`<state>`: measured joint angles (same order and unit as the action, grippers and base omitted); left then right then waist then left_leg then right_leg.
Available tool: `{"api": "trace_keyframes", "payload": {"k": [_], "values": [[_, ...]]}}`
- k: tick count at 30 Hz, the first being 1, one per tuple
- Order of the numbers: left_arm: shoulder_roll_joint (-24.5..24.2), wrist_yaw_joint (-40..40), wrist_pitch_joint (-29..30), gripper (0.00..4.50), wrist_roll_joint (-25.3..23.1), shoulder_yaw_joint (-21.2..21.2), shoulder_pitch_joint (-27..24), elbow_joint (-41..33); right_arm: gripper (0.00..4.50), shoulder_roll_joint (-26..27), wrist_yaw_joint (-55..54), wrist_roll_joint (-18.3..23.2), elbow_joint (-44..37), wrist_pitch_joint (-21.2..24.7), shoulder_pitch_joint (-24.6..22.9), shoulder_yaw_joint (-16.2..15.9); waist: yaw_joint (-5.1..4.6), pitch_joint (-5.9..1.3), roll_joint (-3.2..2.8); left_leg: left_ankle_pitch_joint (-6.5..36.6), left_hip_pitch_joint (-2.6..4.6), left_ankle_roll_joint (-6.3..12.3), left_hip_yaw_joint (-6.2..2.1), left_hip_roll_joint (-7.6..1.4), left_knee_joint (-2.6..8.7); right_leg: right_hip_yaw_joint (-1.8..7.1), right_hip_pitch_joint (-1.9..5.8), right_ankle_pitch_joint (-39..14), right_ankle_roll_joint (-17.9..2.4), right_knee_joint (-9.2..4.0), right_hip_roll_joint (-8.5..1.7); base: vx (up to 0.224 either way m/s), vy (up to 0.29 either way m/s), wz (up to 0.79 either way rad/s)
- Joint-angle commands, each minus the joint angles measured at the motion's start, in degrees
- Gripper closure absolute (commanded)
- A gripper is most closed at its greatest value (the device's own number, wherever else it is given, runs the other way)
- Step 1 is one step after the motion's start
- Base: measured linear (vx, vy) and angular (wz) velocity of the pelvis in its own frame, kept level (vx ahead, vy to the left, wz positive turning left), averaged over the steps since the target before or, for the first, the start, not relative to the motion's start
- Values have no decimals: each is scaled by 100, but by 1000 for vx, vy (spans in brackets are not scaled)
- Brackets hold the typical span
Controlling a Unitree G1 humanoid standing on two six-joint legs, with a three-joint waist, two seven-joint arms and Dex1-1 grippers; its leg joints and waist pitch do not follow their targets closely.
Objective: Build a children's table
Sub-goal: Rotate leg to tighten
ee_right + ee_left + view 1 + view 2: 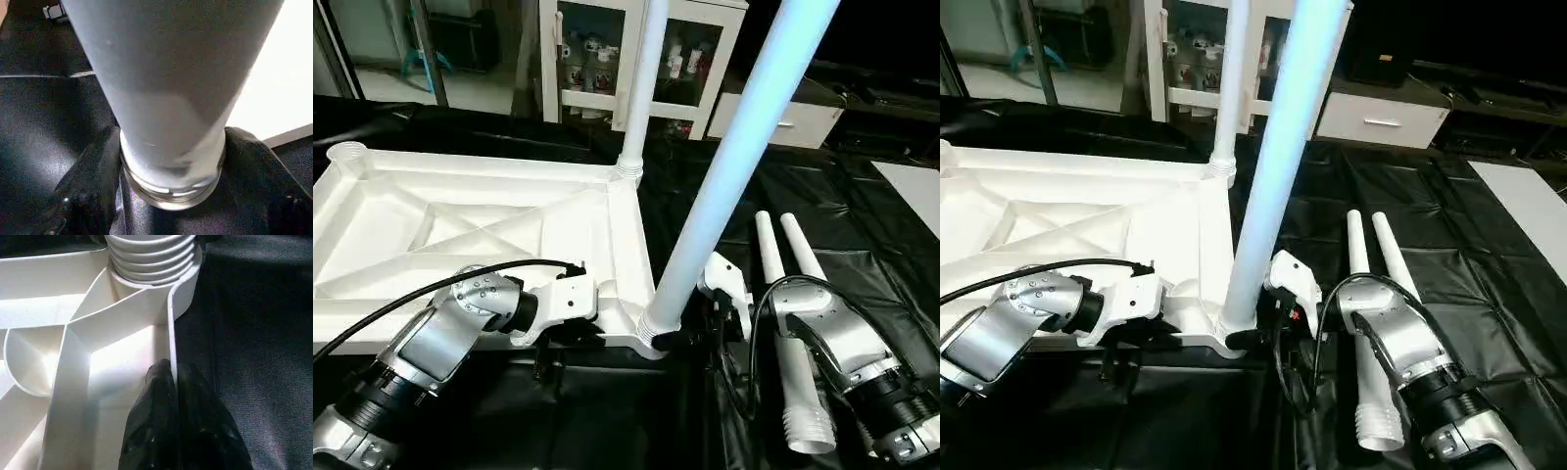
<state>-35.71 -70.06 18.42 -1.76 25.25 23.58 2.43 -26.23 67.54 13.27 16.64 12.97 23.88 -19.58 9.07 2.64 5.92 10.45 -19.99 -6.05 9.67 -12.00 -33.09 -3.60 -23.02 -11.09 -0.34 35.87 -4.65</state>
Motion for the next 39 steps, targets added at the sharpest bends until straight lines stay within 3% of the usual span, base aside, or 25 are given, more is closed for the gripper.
{"api": "trace_keyframes", "payload": {"k": [1,3,5,7,10,15,16,17,18,19,20,21,23,24,25,26,28,30,31,33,34,37,39], "values": [[73,-40,20,450,-110,310,-100,-2,176,102,-356,-116,216,-49,-43,168,-24,-312,-85,1161,32,-58,8,-114,391,239,259,-825,-1063,-372,-313,0,0,0],[217,231,90,450,-149,226,-87,93,177,389,-1105,-260,677,-26,18,350,-49,-278,-88,1437,26,-124,0,-111,422,238,241,-1304,-983,-430,-327,0,0,0],[439,521,240,450,-132,111,-22,229,177,716,-1823,-315,1094,24,86,543,-116,-265,-86,1912,45,-273,-39,-103,441,225,213,-2254,-743,-519,-359,0,0,0],[669,781,429,450,-114,13,81,360,177,1039,-2365,-266,1333,171,133,707,-166,-256,-82,2152,41,-339,-87,-94,457,199,210,-2854,-527,-576,-376,-55,-5,-7],[934,1039,606,450,-129,-65,252,526,178,1463,-3063,-290,1623,296,238,846,-244,-258,-94,2435,56,-357,-151,-78,467,136,190,-3327,-312,-659,-389,-57,5,-10],[1468,1694,976,450,-261,-205,597,825,178,2146,-4658,-591,2400,229,570,1023,-354,-257,-133,2765,97,-385,-202,-80,496,62,179,-3237,-360,-700,-380,-34,12,-7],[1756,2089,1254,450,-377,-304,774,1002,178,2470,-5366,-655,2806,185,758,1149,-408,-252,-151,2940,99,-390,-220,-83,502,34,176,-3234,-346,-720,-381,0,0,0],[1892,2294,1382,450,-444,-350,863,1104,178,2630,-5650,-625,2992,146,851,1240,-437,-234,-166,3047,125,-400,-219,-83,505,16,145,-3290,-343,-747,-369,0,0,0],[1946,2387,1427,450,-474,-363,903,1150,178,2697,-5760,-616,3070,131,894,1275,-457,-239,-187,3271,193,-380,-237,-90,481,-78,150,-3382,-298,-802,-388,0,0,0],[1992,2468,1466,450,-499,-374,938,1191,178,2755,-5855,-609,3138,119,931,1305,-468,-244,-211,3355,184,-374,-258,-107,496,-118,194,-3326,-295,-810,-405,0,0,0],[2137,2773,1496,450,-622,-379,1072,1379,178,2982,-6281,-570,3428,33,1102,1420,-476,-202,-279,3759,179,-370,-300,-168,593,-206,254,-3099,-295,-824,-376,0,0,0],[2144,2787,1494,450,-629,-377,1080,1391,178,2994,-6304,-569,3448,23,1114,1425,-503,-215,-249,3850,183,-345,-303,-178,600,-227,278,-2960,-296,-807,-368,0,0,0],[2193,2905,1437,450,-711,-346,1140,1493,178,3126,-6452,-531,3596,-110,1224,1483,-475,-193,-278,4101,181,-340,-312,-207,662,-213,307,-2773,-344,-752,-381,0,0,0],[2198,2915,1424,450,-726,-348,1140,1502,178,3160,-6426,-518,3623,-175,1259,1497,-457,-169,-278,4186,249,-337,-283,-174,640,-213,239,-2967,-333,-812,-385,0,0,0],[2209,2922,1424,450,-751,-373,1113,1493,178,3266,-6284,-490,3723,-461,1389,1550,-472,-157,-248,4143,300,-321,-279,-138,582,-253,190,-3343,-255,-912,-436,0,0,0],[2209,2922,1424,450,-751,-373,1113,1493,178,3266,-6284,-490,3723,-461,1389,1550,-476,-160,-255,4107,295,-321,-290,-132,565,-278,209,-3476,-210,-940,-457,0,0,0],[2196,2900,1455,450,-759,-379,1080,1464,178,3270,-6285,-540,3766,-584,1436,1565,-471,-166,-286,4138,176,-329,-322,-188,666,-265,333,-3255,-183,-836,-427,0,0,0],[2162,2883,1472,450,-750,-372,1051,1451,178,3271,-6173,-520,3752,-716,1463,1593,-452,-156,-282,4247,219,-321,-293,-190,688,-232,275,-3189,-238,-818,-409,0,0,0],[2132,2872,1483,450,-741,-367,1029,1444,122,3269,-6078,-502,3736,-829,1483,1615,-460,-152,-252,4095,289,-301,-281,-129,598,-247,201,-3454,-218,-937,-466,0,0,0],[2071,2845,1463,450,-724,-366,996,1438,108,3221,-5952,-467,3599,-991,1471,1644,-459,-157,-243,3828,275,-267,-291,-107,552,-276,212,-3685,-133,-1012,-511,0,0,0],[2034,2805,1447,450,-719,-367,976,1420,108,3178,-5928,-480,3515,-1040,1454,1652,-454,-175,-237,3653,235,-250,-292,-114,550,-258,244,-3615,-127,-994,-522,0,0,0],[1918,2650,1403,450,-700,-349,912,1342,74,3046,-5750,-478,3248,-1038,1373,1650,-428,-167,-242,3375,216,-232,-269,-109,558,-189,202,-3356,-243,-967,-519,0,0,0],[1727,2384,1253,450,-672,-284,821,1245,61,2822,-5445,-467,2862,-873,1242,1603,-405,-181,-241,3168,169,-235,-266,-117,584,-131,222,-3093,-325,-909,-510,0,0,0]]}}
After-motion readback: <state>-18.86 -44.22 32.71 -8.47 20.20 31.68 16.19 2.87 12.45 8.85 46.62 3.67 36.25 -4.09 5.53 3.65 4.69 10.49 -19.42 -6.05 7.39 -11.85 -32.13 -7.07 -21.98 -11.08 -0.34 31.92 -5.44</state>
